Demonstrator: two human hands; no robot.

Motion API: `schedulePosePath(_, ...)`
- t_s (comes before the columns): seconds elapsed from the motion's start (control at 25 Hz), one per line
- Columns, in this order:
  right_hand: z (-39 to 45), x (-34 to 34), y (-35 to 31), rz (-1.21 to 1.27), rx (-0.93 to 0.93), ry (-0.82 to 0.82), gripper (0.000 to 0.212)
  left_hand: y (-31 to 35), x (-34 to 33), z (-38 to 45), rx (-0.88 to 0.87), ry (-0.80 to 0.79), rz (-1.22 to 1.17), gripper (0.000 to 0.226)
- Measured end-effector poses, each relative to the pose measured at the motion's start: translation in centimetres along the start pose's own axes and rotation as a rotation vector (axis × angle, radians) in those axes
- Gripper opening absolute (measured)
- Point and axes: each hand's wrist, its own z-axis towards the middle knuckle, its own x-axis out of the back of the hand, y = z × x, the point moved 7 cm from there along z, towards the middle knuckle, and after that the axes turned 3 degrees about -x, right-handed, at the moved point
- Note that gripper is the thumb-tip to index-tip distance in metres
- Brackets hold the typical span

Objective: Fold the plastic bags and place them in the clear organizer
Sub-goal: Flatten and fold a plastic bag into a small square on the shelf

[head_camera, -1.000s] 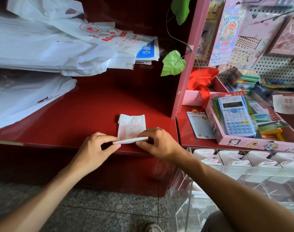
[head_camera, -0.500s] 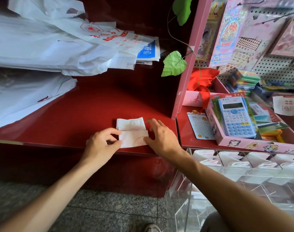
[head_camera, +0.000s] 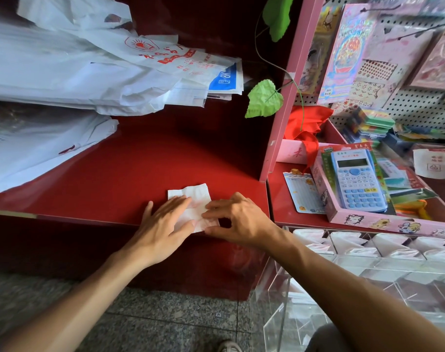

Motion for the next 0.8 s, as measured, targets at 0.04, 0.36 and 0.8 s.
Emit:
schedulePosePath(0.04, -0.1, 0.0, -0.2, -0.018, 0.004, -0.022, 0.049, 0.1, -0.2, 0.0, -0.015, -0.024, 0.022, 0.088)
schedulePosePath(0.36, -0.2, -0.8, -0.8, -0.189, 0.031, -0.111, 0.067, -0.2, -0.4, -0.6, -0.146, -0.185, 0.241, 0.104)
schedulePosePath(0.8, 0.1, -0.5, -0.8, -0.131, 0.004, -0.040, 0.074, -0.7, 1.6, -1.2, -0.110, 0.129, 0.266, 0.070)
